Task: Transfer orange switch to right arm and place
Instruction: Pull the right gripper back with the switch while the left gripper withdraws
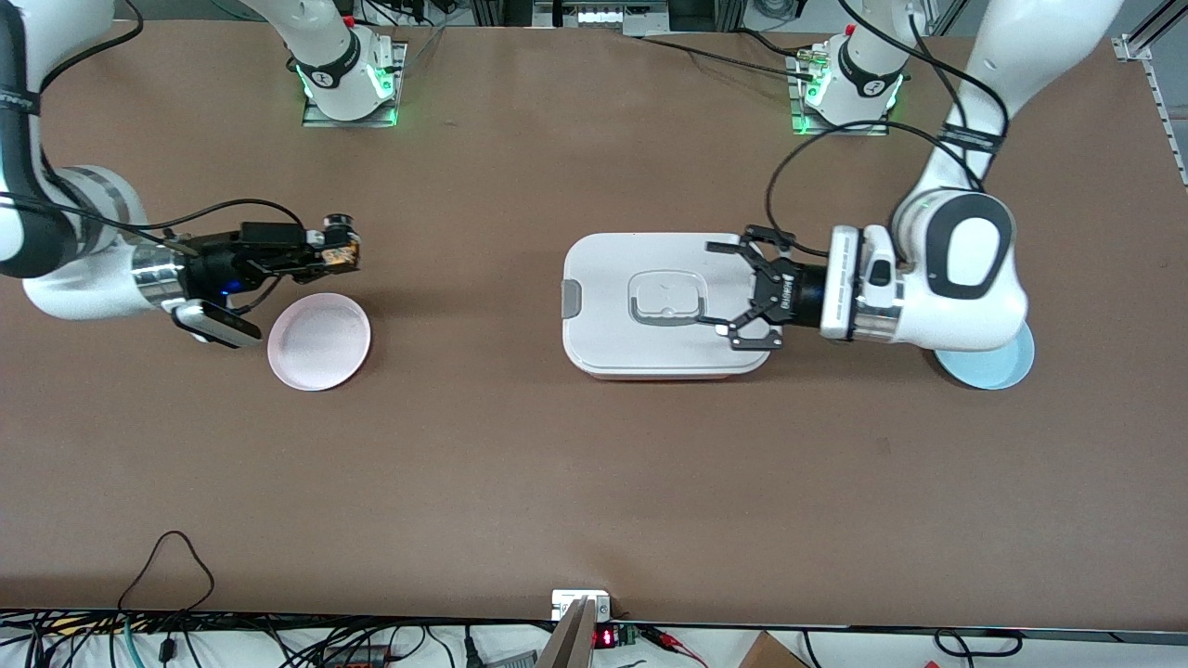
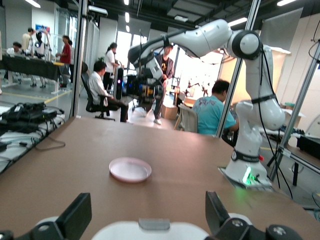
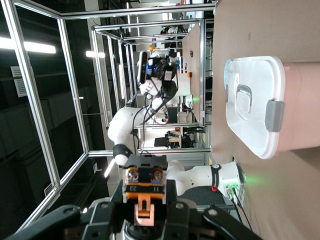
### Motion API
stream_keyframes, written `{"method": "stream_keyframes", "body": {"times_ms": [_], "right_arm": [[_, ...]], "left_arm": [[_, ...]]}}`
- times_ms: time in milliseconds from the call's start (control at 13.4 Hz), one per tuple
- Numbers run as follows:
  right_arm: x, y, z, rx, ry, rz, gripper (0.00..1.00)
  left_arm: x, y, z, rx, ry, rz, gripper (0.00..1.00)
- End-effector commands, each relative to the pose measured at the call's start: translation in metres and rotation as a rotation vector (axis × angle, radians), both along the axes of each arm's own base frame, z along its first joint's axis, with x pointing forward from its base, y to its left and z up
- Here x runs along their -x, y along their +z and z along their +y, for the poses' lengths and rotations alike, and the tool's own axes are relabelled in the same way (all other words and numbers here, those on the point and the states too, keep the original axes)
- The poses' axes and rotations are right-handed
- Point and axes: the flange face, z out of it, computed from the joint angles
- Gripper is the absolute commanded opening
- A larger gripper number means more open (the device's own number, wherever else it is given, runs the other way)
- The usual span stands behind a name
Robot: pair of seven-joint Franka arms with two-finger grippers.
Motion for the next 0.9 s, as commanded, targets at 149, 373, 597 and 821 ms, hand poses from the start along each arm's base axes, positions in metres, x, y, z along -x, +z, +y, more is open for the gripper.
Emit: {"method": "stream_keyframes", "body": {"times_ms": [149, 373, 597, 821], "right_arm": [[0.005, 0.005, -0.001, 0.07, 0.058, -0.012, 0.0], [0.005, 0.015, -0.036, 0.344, 0.095, -0.069, 0.0], [0.0, 0.036, -0.078, 0.599, 0.127, -0.054, 0.0], [-0.004, 0.07, -0.1, 0.874, 0.148, -0.046, 0.0]], "left_arm": [[0.001, -0.009, 0.061, -0.044, -0.049, -0.006, 1.0], [0.0, -0.015, 0.09, -0.093, -0.046, -0.007, 1.0], [-0.001, -0.028, 0.113, -0.16, -0.046, 0.031, 1.0], [-0.001, -0.027, 0.122, -0.264, -0.035, 0.151, 1.0]]}}
